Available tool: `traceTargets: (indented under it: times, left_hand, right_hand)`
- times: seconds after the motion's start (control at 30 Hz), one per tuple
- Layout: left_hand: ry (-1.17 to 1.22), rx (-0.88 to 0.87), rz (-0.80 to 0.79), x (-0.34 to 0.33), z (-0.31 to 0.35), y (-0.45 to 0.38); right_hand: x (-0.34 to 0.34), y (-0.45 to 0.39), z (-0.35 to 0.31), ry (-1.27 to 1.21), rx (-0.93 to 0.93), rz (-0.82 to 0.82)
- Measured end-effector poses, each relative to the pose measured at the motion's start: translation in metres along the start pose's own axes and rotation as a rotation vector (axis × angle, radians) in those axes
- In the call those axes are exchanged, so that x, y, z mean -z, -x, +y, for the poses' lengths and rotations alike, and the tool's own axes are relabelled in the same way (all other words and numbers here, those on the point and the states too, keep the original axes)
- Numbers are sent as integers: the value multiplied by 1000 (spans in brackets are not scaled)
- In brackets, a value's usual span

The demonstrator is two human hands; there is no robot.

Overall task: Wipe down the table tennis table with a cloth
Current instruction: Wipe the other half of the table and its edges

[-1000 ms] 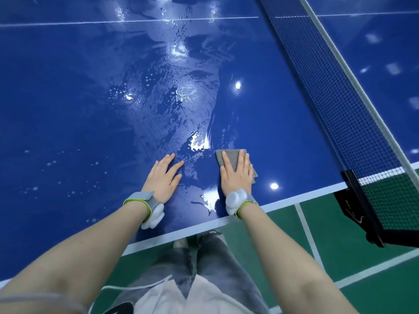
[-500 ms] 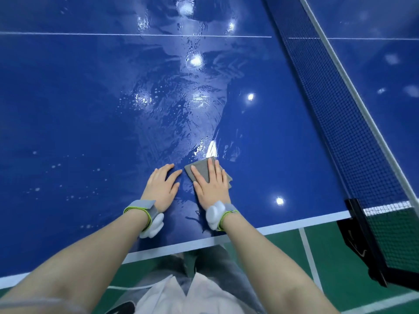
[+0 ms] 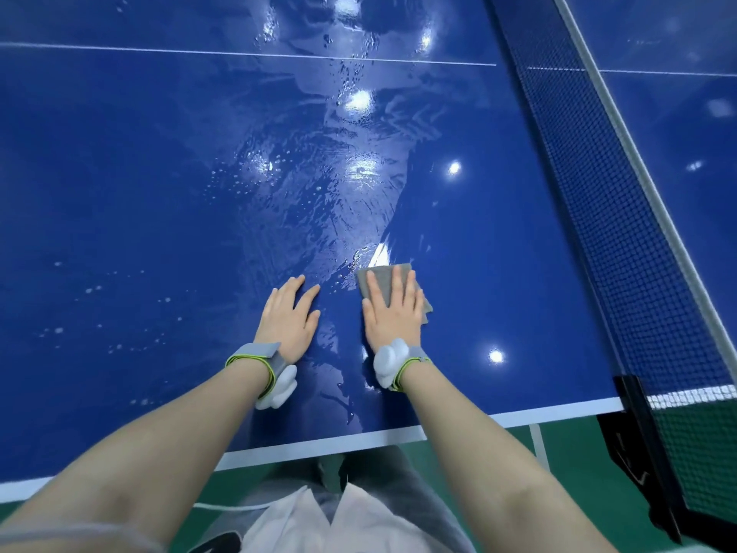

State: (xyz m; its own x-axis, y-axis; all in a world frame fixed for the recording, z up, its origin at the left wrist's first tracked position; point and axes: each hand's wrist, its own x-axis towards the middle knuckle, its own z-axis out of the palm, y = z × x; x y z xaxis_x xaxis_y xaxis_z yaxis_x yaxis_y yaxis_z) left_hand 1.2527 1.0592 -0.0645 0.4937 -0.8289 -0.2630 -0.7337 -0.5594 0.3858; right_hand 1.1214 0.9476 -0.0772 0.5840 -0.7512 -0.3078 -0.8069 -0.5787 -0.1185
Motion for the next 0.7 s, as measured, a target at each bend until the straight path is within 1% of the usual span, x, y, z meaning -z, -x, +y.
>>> traceTargets:
  times: [0.03,0.1,0.13,0.2,0.27,0.3,0.4,0.47,0.53,0.6,0.7]
  left_hand:
    - [-1,7,5,-2,1,-3]
    - [-2,21,22,-4,3,-9]
    - [-3,29,34,-4,3,-9]
    - [-4,40,47,-4,7,-14]
    - [-6,56,50,-4,12,-21]
    - [-3,67,48,-4,15,-25]
    - [10,98,37,-3,18,-34]
    - [27,112,40,-2,20,-38]
    - [49,127,51,-2,22,-42]
    - [71,153,63,-4,25,-47]
    - [84,172,93,-5,28,-52]
  right_hand:
    - [-2,-1,-5,14,41,23]
    - [-1,-3,-11,7,116,-40]
    - [-2,-2,-13,17,158,-42]
    - [-3,-6,-7,44,244,-41]
    - [2,-15,5,39,271,-70]
    - [4,-21,12,28,252,-59]
    - [12,-40,36,-21,51,34]
    - [15,-51,46,-21,-60,45]
    - [18,-58,46,-26,-135,42]
    - [17,-60,35,-30,-137,38]
    - [12,-58,9,-57,42,10]
